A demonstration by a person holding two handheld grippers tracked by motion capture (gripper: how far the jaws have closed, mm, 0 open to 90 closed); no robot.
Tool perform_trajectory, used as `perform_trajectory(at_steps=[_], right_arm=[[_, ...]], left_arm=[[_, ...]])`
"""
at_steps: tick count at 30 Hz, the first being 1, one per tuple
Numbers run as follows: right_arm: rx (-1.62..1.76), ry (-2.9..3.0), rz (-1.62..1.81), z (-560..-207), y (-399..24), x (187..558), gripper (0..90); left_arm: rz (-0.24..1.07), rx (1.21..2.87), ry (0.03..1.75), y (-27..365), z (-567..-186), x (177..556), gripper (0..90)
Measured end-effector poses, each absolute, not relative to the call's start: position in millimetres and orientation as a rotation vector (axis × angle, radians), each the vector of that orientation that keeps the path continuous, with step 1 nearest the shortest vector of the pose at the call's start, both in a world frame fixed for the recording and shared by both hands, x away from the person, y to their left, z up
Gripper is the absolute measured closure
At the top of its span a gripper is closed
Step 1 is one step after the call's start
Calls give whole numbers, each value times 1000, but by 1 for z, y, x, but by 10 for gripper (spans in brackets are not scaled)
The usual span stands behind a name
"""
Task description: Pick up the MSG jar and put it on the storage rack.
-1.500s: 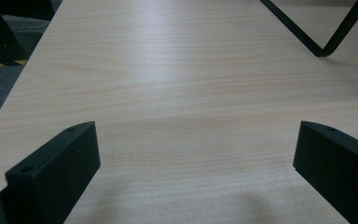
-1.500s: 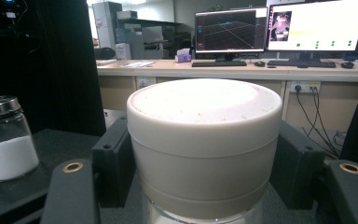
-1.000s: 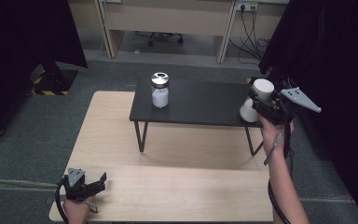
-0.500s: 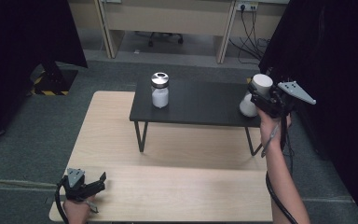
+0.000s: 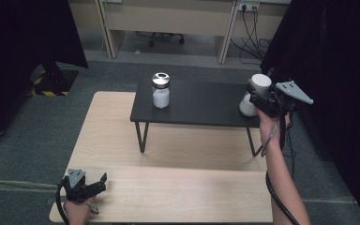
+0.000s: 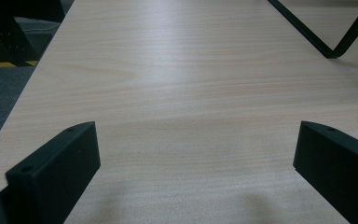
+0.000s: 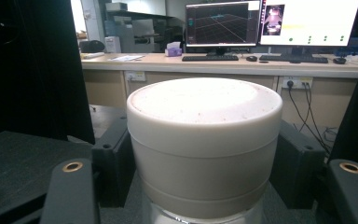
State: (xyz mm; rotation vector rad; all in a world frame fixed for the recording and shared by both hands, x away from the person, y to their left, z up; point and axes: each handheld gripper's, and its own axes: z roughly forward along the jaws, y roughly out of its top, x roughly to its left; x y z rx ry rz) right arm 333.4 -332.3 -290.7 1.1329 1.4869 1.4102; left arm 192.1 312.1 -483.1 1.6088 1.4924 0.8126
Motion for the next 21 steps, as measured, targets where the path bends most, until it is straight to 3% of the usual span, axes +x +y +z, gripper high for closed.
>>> perform_trajectory(at_steps=[16,21], right_arm=[[1121,1477,1430,-295,-334,333,327],[1122,1443,1431,-297,-332,330,215]], left_arm=[[811,1612,1495,312,-483,192,0],[813,1609,1490,312,-483,192,0]])
